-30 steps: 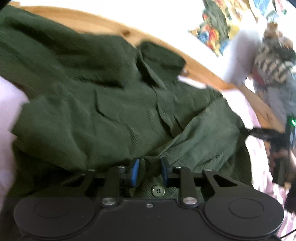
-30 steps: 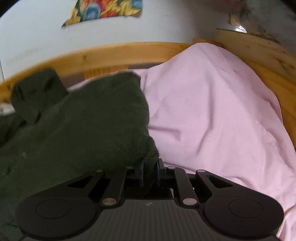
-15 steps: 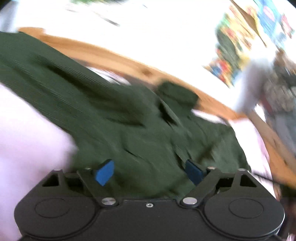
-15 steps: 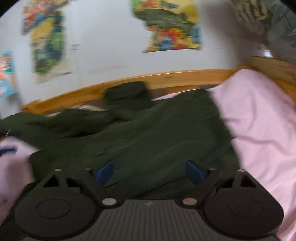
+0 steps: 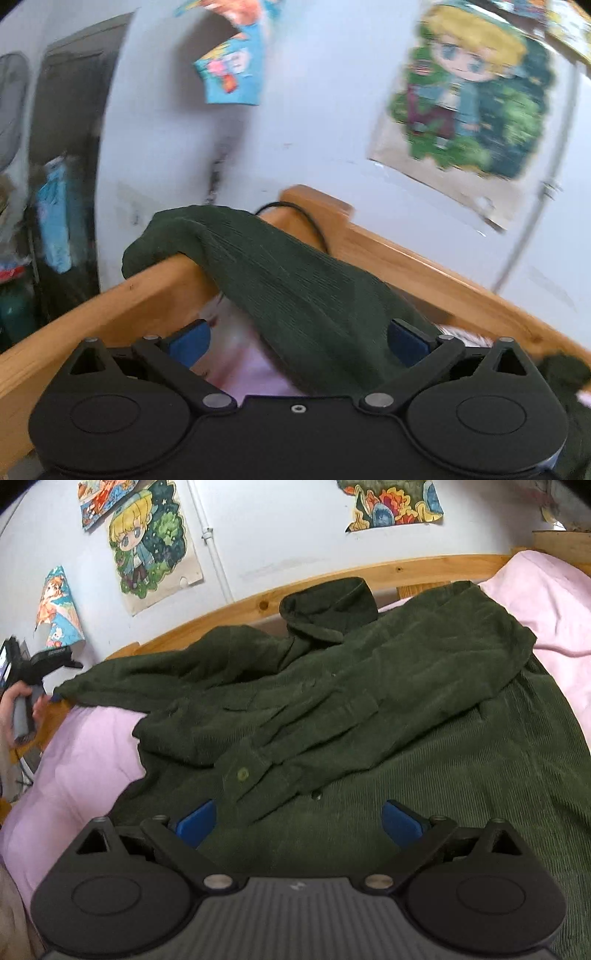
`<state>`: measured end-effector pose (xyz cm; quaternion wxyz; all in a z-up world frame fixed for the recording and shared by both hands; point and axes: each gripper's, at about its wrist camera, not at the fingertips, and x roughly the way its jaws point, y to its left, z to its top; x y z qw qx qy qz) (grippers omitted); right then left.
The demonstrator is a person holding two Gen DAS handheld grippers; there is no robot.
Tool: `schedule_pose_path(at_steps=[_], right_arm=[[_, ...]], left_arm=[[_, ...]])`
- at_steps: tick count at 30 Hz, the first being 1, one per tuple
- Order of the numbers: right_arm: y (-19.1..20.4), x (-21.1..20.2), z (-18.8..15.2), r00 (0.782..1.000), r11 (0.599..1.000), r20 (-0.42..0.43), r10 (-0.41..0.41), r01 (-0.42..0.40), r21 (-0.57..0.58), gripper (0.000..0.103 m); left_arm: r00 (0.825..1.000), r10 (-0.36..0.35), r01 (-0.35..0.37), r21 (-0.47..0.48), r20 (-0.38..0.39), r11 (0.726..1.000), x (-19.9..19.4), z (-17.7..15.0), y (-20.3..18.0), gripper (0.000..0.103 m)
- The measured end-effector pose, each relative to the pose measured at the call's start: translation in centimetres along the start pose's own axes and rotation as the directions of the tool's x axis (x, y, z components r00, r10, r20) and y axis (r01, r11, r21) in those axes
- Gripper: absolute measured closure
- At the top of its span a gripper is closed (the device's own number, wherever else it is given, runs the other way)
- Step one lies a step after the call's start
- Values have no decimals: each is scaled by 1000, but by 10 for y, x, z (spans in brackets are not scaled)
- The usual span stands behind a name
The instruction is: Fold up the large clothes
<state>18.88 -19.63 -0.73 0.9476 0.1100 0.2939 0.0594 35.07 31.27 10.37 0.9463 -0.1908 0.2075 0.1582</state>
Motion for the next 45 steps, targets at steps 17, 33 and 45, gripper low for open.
schedule_pose_path(at_steps=[17,33,45], right_arm=[[-32,-38,-10,982,985,174,-74,45,166,4],[-117,-97,-9,894,875,287,-344,195,443,2],[-17,-16,26,994,970,97,57,-78,232,2]], left_arm=[[850,-383,199,454,360,869,-122,-1,-170,99],[521,-619,742,670,-588,-11,-218,-272,-275,42],[681,-576,716,574,-452,397,-201,-225,-196,3]])
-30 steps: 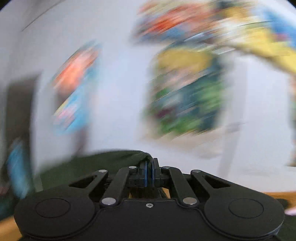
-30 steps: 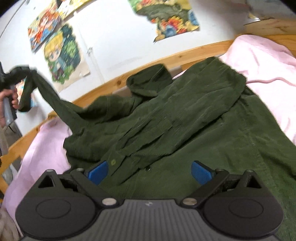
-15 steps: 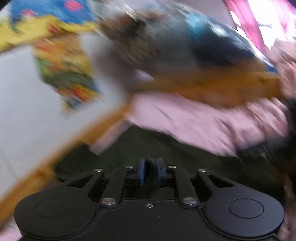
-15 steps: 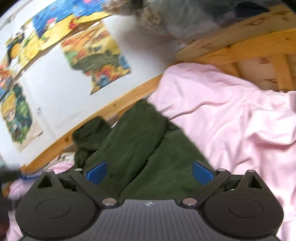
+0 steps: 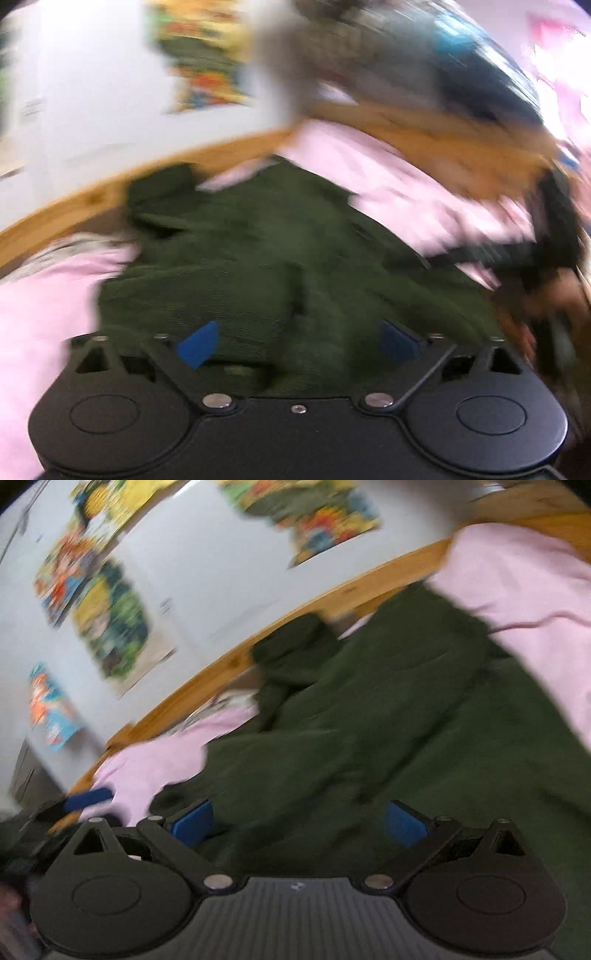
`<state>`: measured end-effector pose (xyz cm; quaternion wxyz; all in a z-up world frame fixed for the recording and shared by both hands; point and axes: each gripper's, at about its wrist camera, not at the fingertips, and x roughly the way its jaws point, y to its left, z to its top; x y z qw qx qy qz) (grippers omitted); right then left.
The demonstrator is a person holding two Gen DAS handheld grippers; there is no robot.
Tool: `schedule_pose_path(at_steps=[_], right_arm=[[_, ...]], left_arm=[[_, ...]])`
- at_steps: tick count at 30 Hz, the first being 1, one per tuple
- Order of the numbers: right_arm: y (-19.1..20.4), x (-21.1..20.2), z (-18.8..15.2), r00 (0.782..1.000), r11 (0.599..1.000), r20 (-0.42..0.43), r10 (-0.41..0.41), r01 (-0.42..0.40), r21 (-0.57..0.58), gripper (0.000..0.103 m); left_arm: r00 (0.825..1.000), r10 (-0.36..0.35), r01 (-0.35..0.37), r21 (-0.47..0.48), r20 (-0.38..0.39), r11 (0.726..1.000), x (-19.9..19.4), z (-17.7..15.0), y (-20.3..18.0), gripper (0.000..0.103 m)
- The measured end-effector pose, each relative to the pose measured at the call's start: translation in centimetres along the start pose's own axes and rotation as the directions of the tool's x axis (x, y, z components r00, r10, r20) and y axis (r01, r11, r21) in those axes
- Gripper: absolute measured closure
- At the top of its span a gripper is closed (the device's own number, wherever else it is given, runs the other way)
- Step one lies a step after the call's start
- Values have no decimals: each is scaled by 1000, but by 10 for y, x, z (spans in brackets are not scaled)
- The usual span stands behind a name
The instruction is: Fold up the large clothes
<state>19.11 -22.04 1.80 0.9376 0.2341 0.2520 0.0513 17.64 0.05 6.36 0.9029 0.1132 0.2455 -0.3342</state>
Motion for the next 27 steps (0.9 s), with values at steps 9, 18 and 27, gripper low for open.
schedule_pose_path(at_steps=[9,18,27], right_arm=[[57,77,-8,933,963,-238,-269,260,-70,17],[49,-16,27,969,936,-162,-185,123,-329,79],[23,-53,29,898,814,-203,-391,235,-531,55]], left_arm=[[916,400,-399,-118,-24,909,25,-23,96,1],[917,391,-398,-143,-75,906,49,-19,109,6],[907,405,-418,-133,-114,898,42,-20,109,7]])
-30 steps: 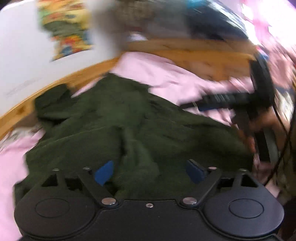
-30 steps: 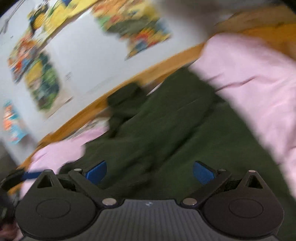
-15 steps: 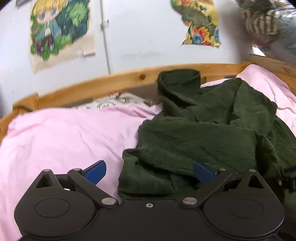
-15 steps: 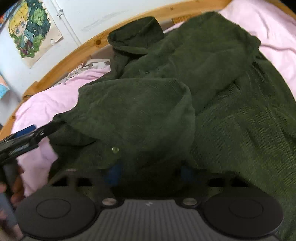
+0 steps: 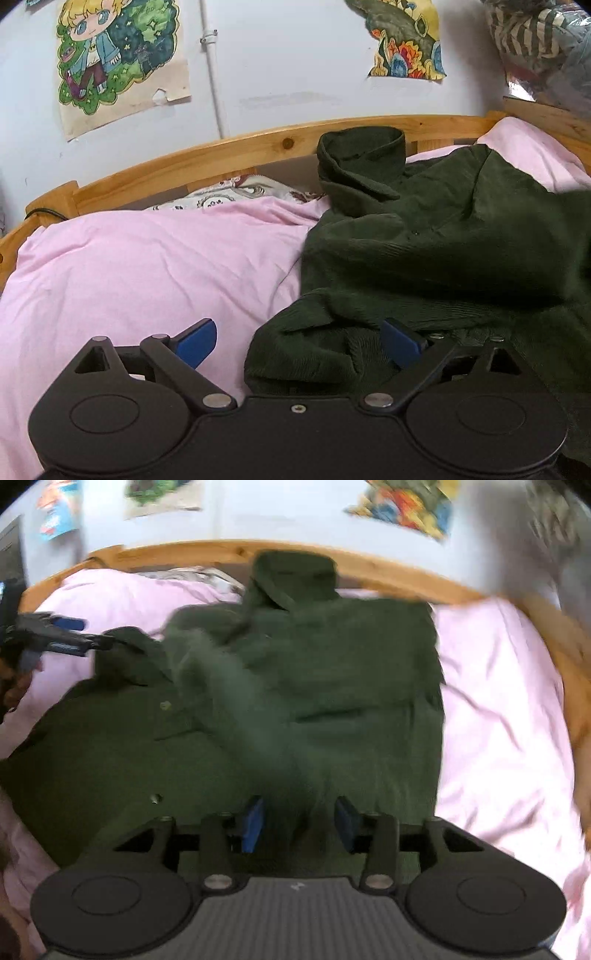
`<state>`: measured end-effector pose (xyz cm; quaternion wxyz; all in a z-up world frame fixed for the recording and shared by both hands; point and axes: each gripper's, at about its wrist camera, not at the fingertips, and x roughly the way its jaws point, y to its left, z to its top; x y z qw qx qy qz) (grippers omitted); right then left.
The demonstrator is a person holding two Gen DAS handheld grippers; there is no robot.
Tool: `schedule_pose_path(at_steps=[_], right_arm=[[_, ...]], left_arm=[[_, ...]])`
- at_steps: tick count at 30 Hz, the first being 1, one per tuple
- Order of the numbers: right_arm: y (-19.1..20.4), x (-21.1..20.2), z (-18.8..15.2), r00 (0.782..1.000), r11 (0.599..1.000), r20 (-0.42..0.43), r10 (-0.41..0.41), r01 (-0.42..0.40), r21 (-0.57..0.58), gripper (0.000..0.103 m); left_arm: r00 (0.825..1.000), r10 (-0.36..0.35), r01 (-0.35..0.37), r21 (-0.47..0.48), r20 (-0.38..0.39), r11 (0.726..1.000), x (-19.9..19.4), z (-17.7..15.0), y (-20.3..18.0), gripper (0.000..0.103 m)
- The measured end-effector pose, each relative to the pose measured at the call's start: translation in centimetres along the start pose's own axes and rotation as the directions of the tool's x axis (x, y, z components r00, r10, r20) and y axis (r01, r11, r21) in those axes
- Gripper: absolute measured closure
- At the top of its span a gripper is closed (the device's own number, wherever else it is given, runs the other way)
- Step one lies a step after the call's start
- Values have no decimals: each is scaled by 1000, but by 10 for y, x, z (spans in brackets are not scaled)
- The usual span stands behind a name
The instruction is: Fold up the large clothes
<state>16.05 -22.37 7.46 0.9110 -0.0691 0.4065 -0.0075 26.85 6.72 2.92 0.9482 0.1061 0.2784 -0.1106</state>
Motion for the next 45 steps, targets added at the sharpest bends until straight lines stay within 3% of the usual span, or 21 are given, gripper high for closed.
schedule_pose_path(at_steps=[2,3,4,10,13,18,20,21,22,23,24,25,27,29,31,33,35,39,41,43,45], right_arm=[[-9,-2,12,997,996,53,54,-57,65,43],[-15,-3,20,992,991,93,83,-92,95,29],[-19,0,30,986,986,126,110,-124,115,22],[-24,89,121,924,900,180,337,-372,225,24],[-8,159,167,912,881,135,386,-408,238,33],[14,256,205,900,847,7,436,-413,336,33],[19,279,205,889,829,-25,457,-416,374,40],[20,284,206,879,819,-35,476,-428,383,63],[21,290,208,872,814,-39,488,-439,381,89],[24,289,211,872,818,-41,488,-441,370,96],[28,283,218,876,832,-29,481,-445,332,100],[34,272,228,883,851,-4,469,-451,267,100],[44,245,254,880,868,82,468,-475,146,101],[53,223,284,859,867,177,481,-495,48,101],[68,208,317,831,865,252,496,-496,-68,101],[92,211,343,825,864,259,502,-470,-179,101],[118,231,354,840,865,243,486,-422,-272,101],[141,276,343,893,897,177,414,-367,-247,100],[133,281,332,895,901,155,418,-386,-200,91],[118,272,319,899,910,166,405,-378,-168,21],[96,261,309,884,902,194,426,-399,-163,15]], left_arm=[[1000,-9,9,-5,-5,1000,1,0,0,7],[1000,-14,14,-3,-6,1000,2,0,0,7],[1000,-17,17,3,-5,1000,3,0,0,7],[999,-48,48,81,2,996,23,7,-7,8],[998,-58,59,99,-18,993,38,5,-8,15],[998,-54,59,157,-35,986,55,-6,-11,27],[998,-59,65,188,-39,980,60,-8,-15,30],[997,-61,67,198,-39,978,63,-10,-16,31],[997,-65,71,197,-40,978,65,-10,-16,41],[997,-67,74,189,-42,979,67,-10,-15,67],[998,-50,58,171,-48,984,69,-9,-13,84],[998,-36,43,146,-54,988,70,-8,-8,91],[998,-51,52,24,-41,998,67,-4,10,94],[997,-71,68,-129,-23,989,60,-1,30,96],[995,-95,94,-284,10,954,51,-1,50,96],[994,-102,109,-370,39,923,43,-3,61,97],[993,-90,112,-409,72,906,35,-5,66,98],[996,-64,84,-433,61,897,33,-7,74,99],[998,-63,68,-457,26,887,39,-9,79,95],[999,-36,30,-445,-4,895,41,-11,81,83],[1000,0,5,-441,11,897,36,-10,85,66]])
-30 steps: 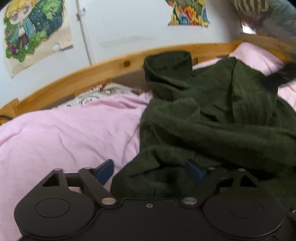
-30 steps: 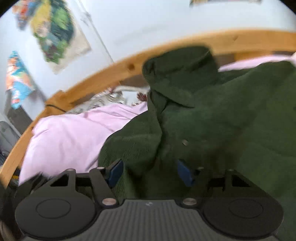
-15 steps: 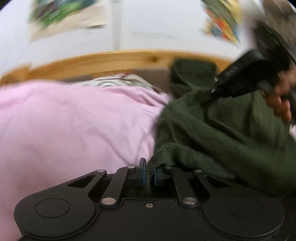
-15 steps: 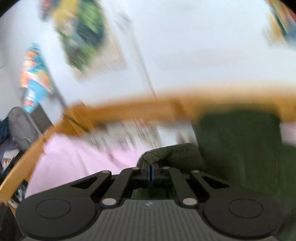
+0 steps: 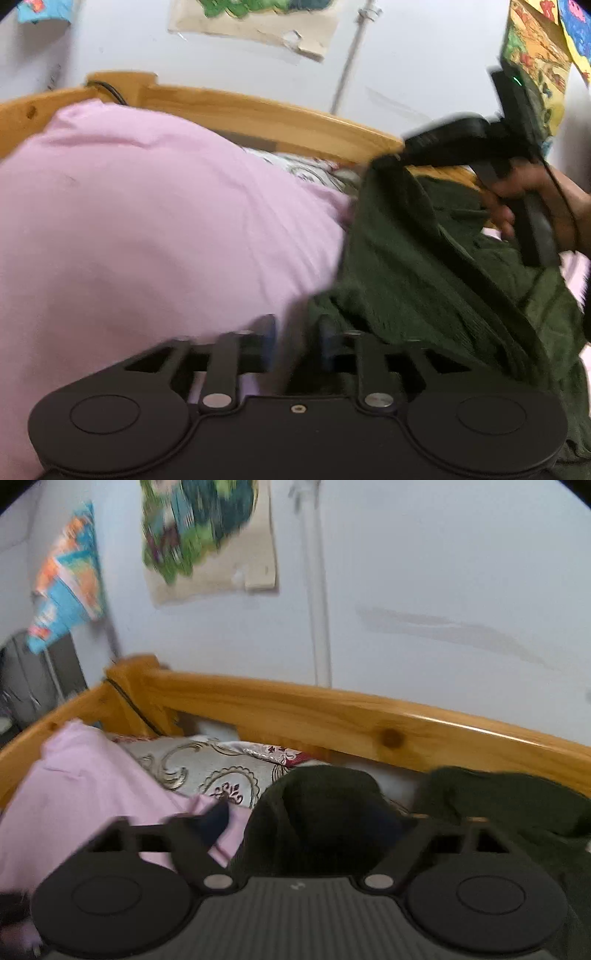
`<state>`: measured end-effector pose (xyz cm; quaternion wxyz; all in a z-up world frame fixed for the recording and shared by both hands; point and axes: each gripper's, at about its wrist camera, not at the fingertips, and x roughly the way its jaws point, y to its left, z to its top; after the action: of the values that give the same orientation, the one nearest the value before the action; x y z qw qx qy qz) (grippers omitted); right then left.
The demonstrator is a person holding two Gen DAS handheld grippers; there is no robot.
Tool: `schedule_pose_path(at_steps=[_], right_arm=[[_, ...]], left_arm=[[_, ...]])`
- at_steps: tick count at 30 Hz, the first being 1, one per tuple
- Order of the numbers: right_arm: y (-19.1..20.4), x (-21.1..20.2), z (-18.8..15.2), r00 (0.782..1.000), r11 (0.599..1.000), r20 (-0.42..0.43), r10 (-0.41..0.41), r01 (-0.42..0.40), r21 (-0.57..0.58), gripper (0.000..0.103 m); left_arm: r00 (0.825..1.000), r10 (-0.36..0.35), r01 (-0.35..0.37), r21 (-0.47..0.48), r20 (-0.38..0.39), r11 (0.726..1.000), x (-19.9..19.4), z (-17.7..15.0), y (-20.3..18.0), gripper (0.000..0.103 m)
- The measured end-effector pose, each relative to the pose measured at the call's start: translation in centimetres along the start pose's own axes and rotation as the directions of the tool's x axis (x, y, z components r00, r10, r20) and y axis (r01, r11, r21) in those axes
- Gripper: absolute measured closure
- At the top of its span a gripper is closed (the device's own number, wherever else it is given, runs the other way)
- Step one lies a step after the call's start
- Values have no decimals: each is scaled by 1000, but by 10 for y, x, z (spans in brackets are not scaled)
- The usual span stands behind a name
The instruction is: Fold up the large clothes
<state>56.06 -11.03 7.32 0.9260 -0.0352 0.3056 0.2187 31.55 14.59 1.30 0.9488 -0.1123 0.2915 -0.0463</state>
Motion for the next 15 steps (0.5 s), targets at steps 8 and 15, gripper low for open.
schedule_pose_path(at_steps=[8,15], right_arm=[[-38,-124,-115,979,985,-140,-150,159,59,11],[-44,-168,-252,917,953,-339,-209,269,139,14]], left_arm=[[989,-113,111,29,93,993,3,15,-12,27],[999,11,-8,110,-33,994,35,-3,-22,47]])
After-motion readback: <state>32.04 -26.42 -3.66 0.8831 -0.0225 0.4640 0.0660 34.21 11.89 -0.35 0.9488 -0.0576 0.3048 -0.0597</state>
